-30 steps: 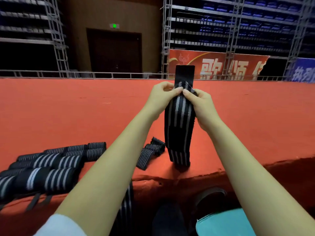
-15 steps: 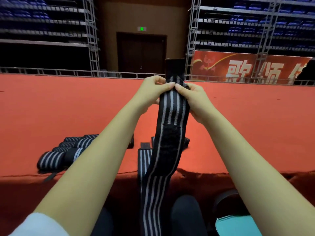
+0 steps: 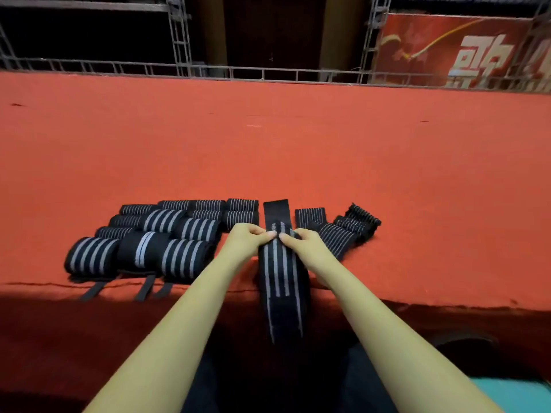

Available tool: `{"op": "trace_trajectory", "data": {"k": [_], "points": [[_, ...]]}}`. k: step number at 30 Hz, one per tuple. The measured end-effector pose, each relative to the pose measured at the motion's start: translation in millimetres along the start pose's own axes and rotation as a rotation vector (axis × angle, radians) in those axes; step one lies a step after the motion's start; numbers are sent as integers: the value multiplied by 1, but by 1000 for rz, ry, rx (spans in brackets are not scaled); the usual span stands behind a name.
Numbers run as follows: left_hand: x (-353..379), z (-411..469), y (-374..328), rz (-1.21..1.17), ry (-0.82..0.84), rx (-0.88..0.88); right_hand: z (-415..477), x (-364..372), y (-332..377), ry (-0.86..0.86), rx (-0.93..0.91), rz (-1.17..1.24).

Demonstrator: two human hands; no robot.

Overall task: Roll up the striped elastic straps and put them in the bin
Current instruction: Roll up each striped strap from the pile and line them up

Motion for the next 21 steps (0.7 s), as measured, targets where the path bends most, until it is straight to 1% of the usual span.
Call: {"op": "trace_trajectory", "data": {"k": [3, 6, 9, 13, 16, 21], "points": [[5, 16, 23, 44, -37, -14, 13, 4, -17, 5, -52, -194], [14, 32, 38, 81, -53, -27, 27, -3, -27, -53, -72, -304], [27, 41, 40, 123, -80, 0, 42, -15, -32, -122, -110, -383], [36, 50, 34, 111, -179, -7, 61, -21, -39, -158, -115, -386], [41, 54, 41, 84, -215, -36, 68, -19, -43, -160, -117, -374], [38, 54, 43, 182, -237, 2, 75, -23, -48, -201, -49, -236]]}}
Point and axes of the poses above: each hand's wrist, its own z-axis towards the middle knuckle, its own x-axis out of the palm, y = z × x, the point moved 8 cm from there along z, towards the middle knuckle, and after that the axes turned 13 degrees about -y, right-handed, at the moved point
